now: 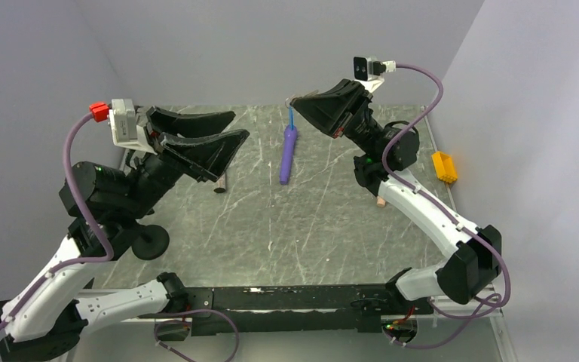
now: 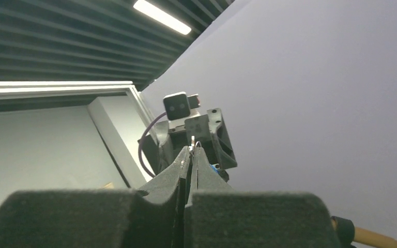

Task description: Remove the keys from the keyring

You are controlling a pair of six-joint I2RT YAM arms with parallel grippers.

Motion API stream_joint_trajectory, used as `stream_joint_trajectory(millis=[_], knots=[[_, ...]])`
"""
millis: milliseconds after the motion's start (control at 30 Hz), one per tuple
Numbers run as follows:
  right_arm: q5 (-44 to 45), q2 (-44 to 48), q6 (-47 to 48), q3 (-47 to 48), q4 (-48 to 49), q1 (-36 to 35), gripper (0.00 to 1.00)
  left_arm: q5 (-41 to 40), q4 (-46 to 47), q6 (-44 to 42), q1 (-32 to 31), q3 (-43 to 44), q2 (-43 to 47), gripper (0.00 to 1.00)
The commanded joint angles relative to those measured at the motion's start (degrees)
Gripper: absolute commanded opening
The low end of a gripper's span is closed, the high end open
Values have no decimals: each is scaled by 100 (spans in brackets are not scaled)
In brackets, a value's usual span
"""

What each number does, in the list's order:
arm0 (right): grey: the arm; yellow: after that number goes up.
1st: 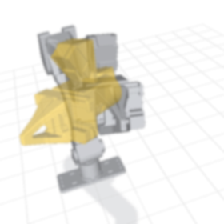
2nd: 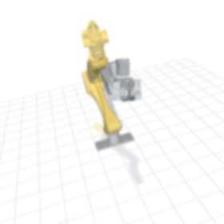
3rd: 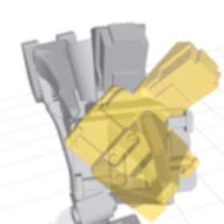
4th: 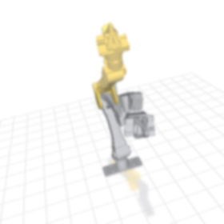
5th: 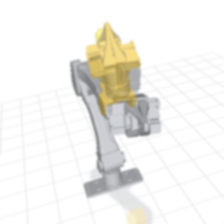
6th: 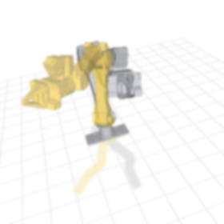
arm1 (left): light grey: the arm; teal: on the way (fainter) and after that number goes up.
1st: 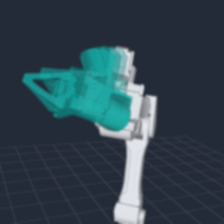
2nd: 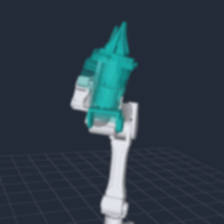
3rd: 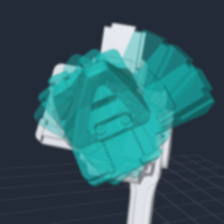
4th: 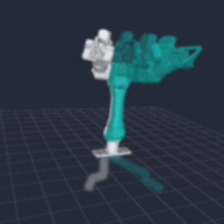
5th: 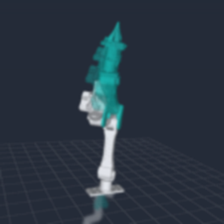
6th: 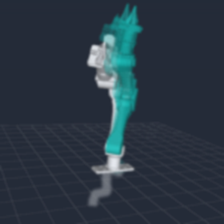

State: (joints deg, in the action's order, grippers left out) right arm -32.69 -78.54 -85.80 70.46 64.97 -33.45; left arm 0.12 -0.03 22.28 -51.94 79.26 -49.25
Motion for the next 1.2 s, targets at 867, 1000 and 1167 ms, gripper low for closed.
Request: stream_joint_trajectory(millis=[867,1000,1167], knots=[[83,204,282,243,259,-379,0,608,1081,244,-10,445,-1066,38],[50,152,266,291,262,-393,0,689,1023,228,-17,493,-1101,31],[17,126,256,320,251,-428,0,740,1007,223,-20,532,-1127,27]])
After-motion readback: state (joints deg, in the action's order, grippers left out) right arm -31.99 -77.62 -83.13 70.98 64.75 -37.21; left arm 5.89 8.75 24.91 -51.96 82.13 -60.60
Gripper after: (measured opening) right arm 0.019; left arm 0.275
